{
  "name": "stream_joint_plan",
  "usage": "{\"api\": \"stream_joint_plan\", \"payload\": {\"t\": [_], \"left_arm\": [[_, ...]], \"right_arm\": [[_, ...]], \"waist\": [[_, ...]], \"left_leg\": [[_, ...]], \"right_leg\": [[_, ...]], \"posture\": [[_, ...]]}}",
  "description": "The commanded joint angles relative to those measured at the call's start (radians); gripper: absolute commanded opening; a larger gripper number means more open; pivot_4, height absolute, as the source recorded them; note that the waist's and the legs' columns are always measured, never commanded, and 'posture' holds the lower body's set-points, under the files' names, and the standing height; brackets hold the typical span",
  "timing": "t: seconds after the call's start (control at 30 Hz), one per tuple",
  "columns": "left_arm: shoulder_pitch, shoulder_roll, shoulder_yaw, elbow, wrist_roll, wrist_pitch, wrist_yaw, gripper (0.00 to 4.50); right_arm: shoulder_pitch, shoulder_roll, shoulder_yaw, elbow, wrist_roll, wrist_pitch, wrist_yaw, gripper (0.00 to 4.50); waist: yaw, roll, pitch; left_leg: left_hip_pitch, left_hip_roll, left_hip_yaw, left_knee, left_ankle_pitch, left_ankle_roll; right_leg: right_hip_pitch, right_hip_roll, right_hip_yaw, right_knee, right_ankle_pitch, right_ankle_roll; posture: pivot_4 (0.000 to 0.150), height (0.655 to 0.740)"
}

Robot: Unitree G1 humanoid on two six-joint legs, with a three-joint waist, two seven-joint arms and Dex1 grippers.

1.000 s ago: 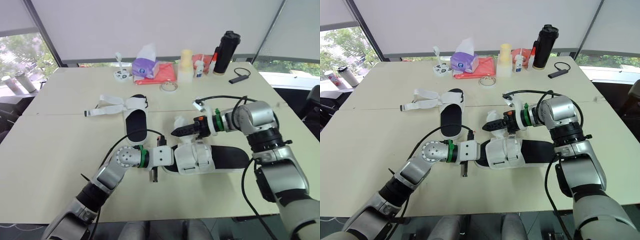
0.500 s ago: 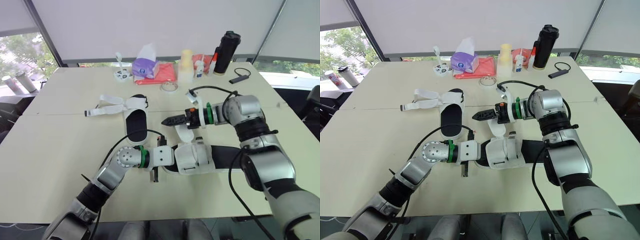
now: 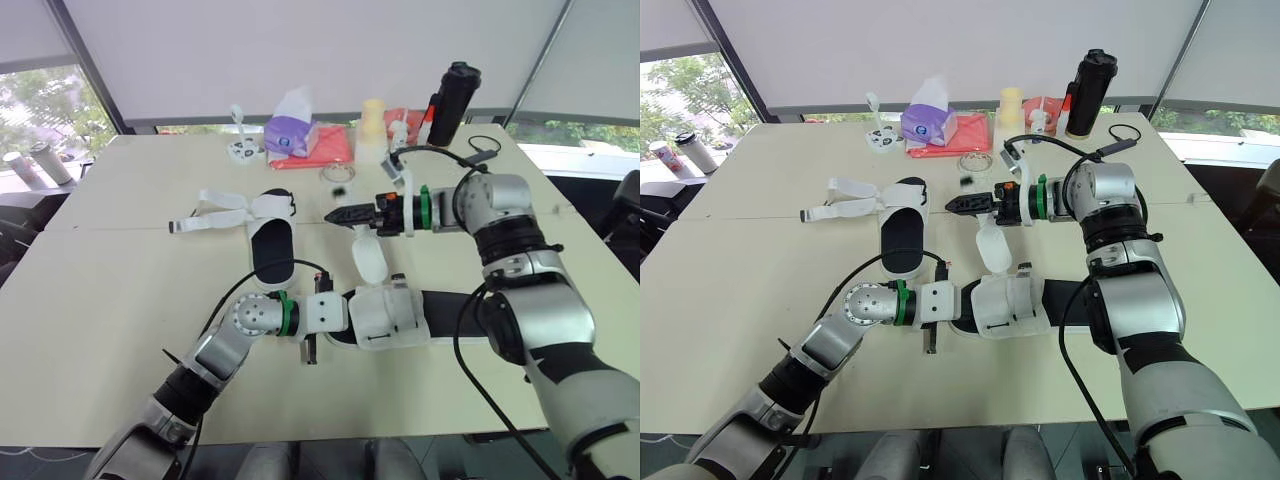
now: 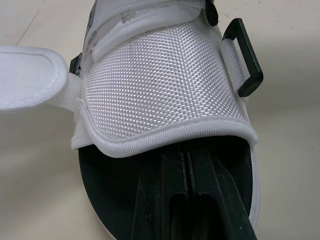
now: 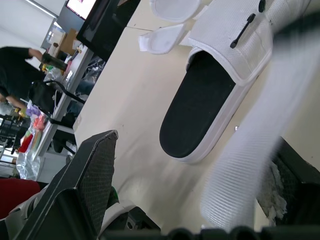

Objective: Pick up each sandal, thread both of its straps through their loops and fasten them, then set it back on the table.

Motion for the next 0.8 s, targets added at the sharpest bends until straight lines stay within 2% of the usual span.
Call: {"api": "stream_joint_plan", "payload": {"t": [0.03,0.1,0.23,0.27,0.4,0.63,0.8], "left_arm": [[0.032,0.002,-0.045,0.059,0.050,0.025,-0.001,0.00],[0.034,0.002,-0.045,0.058,0.049,0.025,0.000,0.00],[0.037,0.003,-0.046,0.054,0.049,0.025,0.000,0.00],[0.037,0.003,-0.047,0.055,0.049,0.025,0.000,0.00],[0.037,0.003,-0.048,0.053,0.047,0.024,-0.003,0.00],[0.048,-0.001,-0.029,0.048,0.014,0.051,-0.017,0.00],[0.066,-0.036,0.027,0.057,-0.078,0.122,-0.030,0.00]], "right_arm": [[-0.047,-0.004,-0.028,-0.008,0.001,-0.009,0.008,3.24],[-0.047,-0.007,-0.028,-0.014,0.002,-0.006,0.008,2.31],[-0.045,-0.009,-0.028,-0.025,0.005,0.001,0.010,0.18],[-0.041,-0.010,-0.026,-0.037,0.007,0.005,0.012,0.03],[-0.015,-0.023,-0.034,-0.130,0.036,0.043,0.016,0.03],[0.243,-0.137,-0.085,-0.778,0.148,0.014,0.014,0.03],[0.514,-0.200,-0.058,-1.142,0.069,-0.194,-0.058,0.03]], "waist": [[0.000,0.000,0.000],[0.000,0.000,0.000],[0.000,0.000,0.000],[0.000,0.000,0.000],[0.000,0.000,0.000],[0.003,0.000,0.000],[0.002,0.000,0.000]], "left_leg": [[0.000,0.000,0.000,0.000,0.000,0.000],[0.000,0.000,0.000,0.000,0.000,0.000],[0.000,0.000,0.000,0.000,0.000,0.000],[0.000,0.000,0.000,0.000,0.000,0.000],[0.000,0.000,0.000,0.000,0.000,0.000],[-0.001,0.000,-0.001,0.000,0.000,0.000],[-0.001,0.000,-0.001,0.000,0.000,0.000]], "right_leg": [[0.000,0.000,0.000,0.000,0.000,0.000],[0.000,0.000,0.000,0.000,0.000,0.000],[0.000,0.000,0.000,0.000,0.000,0.000],[0.000,0.000,0.000,0.000,0.000,0.000],[0.000,0.000,0.000,0.000,0.000,0.000],[-0.001,0.000,0.000,0.000,-0.001,0.001],[0.000,0.000,0.000,0.000,-0.002,0.001]], "posture": [[0.150,0.7296],[0.150,0.7296],[0.150,0.7296],[0.150,0.7296],[0.150,0.7296],[0.150,0.7296],[0.150,0.7296]]}}
